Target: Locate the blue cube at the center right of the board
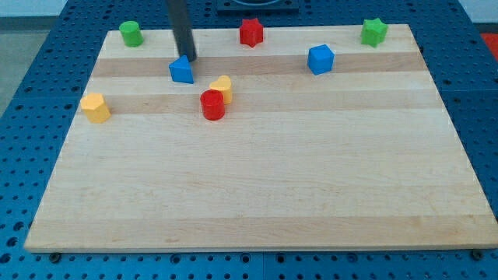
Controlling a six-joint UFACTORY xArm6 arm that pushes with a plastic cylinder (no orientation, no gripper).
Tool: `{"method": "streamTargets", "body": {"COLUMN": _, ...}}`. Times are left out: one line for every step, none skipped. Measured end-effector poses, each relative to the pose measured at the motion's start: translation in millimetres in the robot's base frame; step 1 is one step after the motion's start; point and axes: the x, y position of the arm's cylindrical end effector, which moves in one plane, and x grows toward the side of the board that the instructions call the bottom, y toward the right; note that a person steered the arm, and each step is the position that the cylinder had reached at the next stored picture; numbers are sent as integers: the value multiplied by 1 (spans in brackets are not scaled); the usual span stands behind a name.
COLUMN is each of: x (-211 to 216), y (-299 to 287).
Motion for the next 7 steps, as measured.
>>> {"method": "streamTargets", "body": {"x": 0, "y": 45}}
{"method": "streamTargets", "body": {"x": 0, "y": 85}}
{"method": "streamTargets", "body": {"x": -1, "y": 120}}
{"method": "streamTargets", "body": {"x": -4, "y": 154}}
{"method": "streamTargets", "body": {"x": -9, "y": 178}}
{"method": "streamTargets", "body": {"x": -9, "y": 202}}
{"method": "streamTargets", "body": {"x": -3, "y": 218}}
